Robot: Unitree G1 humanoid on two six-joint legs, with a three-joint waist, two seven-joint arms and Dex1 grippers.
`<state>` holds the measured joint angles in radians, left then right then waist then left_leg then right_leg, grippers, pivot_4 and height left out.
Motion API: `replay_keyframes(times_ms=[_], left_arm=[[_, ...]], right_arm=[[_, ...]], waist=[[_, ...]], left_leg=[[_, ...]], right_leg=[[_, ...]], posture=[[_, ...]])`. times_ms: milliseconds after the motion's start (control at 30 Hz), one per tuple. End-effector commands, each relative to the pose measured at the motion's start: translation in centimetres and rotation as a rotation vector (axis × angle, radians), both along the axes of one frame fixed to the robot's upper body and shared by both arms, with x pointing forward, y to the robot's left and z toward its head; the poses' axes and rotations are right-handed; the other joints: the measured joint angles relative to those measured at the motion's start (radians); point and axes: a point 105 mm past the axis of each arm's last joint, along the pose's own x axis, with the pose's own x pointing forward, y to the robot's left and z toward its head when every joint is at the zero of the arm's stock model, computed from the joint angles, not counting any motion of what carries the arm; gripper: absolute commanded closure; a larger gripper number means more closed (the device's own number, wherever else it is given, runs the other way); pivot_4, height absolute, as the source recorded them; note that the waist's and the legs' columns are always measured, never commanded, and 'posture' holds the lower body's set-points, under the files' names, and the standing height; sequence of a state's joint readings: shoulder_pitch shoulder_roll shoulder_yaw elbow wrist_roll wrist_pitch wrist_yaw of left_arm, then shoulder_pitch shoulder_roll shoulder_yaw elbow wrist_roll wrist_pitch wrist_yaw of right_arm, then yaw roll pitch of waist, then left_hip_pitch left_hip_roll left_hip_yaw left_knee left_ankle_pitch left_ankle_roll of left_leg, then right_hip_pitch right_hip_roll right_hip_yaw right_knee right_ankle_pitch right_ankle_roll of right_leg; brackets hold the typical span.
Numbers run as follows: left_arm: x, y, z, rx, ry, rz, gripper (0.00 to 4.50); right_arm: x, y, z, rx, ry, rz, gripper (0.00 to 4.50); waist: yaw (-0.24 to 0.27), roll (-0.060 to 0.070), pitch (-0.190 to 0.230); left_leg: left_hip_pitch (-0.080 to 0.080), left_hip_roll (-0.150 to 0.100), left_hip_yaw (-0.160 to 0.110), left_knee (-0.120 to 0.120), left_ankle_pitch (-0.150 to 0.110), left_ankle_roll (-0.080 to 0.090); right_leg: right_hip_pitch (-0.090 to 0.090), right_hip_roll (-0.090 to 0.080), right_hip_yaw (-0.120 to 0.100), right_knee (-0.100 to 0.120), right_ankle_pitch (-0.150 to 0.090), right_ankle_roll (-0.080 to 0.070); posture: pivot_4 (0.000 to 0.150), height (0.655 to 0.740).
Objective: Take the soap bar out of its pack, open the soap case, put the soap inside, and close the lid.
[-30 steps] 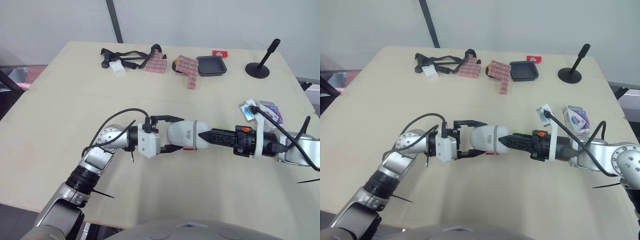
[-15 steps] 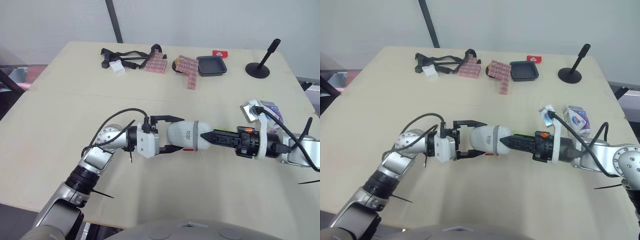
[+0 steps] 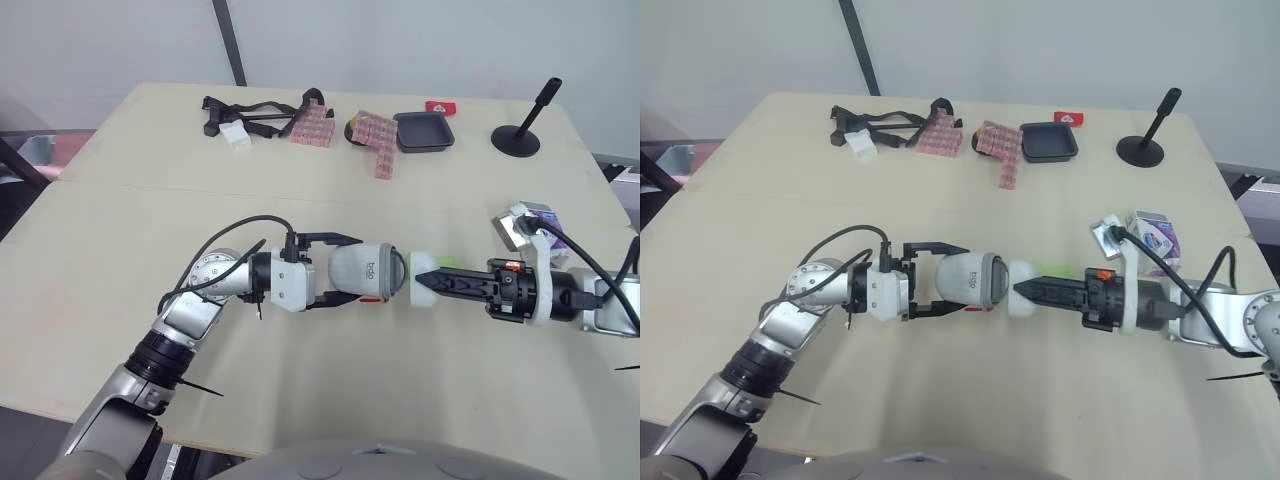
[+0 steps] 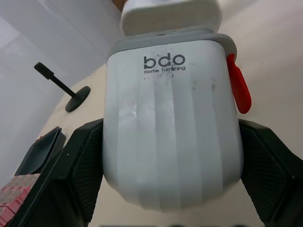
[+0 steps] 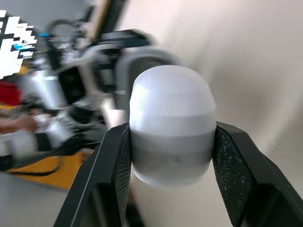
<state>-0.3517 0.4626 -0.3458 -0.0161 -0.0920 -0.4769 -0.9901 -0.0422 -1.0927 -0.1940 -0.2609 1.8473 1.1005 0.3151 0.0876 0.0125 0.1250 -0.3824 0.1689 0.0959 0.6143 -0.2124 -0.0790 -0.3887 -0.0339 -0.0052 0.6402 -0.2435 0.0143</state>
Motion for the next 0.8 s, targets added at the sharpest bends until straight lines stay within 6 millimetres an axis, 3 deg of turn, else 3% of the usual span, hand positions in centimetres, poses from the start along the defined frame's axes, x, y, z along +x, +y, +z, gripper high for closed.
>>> replay_keyframes(times_ms=[33,167,333,533,800], left_arm=[[0.4,0.7,0.6,-0.013,-0.004,0.018,1.03],[0.6,0.9,0.5,-0.005,0.002,0.028,1.03],[0.6,0.8,0.3,0.0,0.005,0.022,1.03],[0.5,0.5,0.2,0.004,0.006,0.015,1.03],[0.4,0.4,0.1,-0.002,0.009,0.025,1.03]], right_arm=[[1.2,-3.5,1.0,-0.114,-0.049,-0.123,2.52],[1.6,-6.2,0.5,-0.275,-0.044,-0.226,2.52],[2.4,-8.3,-0.8,-0.517,-0.05,-0.333,2.52],[3.7,-8.4,-2.0,-0.631,-0.052,-0.403,2.52],[4.8,-8.0,-3.8,-0.643,-0.011,-0.47,2.52]], waist=[[0.0,0.0,0.0],[0.0,0.0,0.0],[-0.001,0.0,0.0],[-0.005,0.0,0.0],[-0.004,0.0,0.0]], left_leg=[[0.0,0.0,0.0,0.0,0.0,0.0],[0.0,0.0,0.0,0.0,0.0,0.0],[0.0,0.0,0.0,0.0,0.0,0.0],[0.001,0.0,0.0,0.0,0.0,0.0],[0.001,0.0,0.0,0.0,0.0,0.0]], right_leg=[[0.0,0.0,0.0,0.0,0.0,0.0],[0.0,0.0,0.0,0.0,0.0,0.0],[0.0,0.0,0.0,0.0,0.0,0.0],[0.0,0.0,0.0,0.0,0.0,0.0],[0.0,0.0,0.0,0.001,0.0,0.0]], posture=[[0.15,0.74],[0.15,0.74],[0.15,0.74],[0.15,0.74],[0.15,0.74]])
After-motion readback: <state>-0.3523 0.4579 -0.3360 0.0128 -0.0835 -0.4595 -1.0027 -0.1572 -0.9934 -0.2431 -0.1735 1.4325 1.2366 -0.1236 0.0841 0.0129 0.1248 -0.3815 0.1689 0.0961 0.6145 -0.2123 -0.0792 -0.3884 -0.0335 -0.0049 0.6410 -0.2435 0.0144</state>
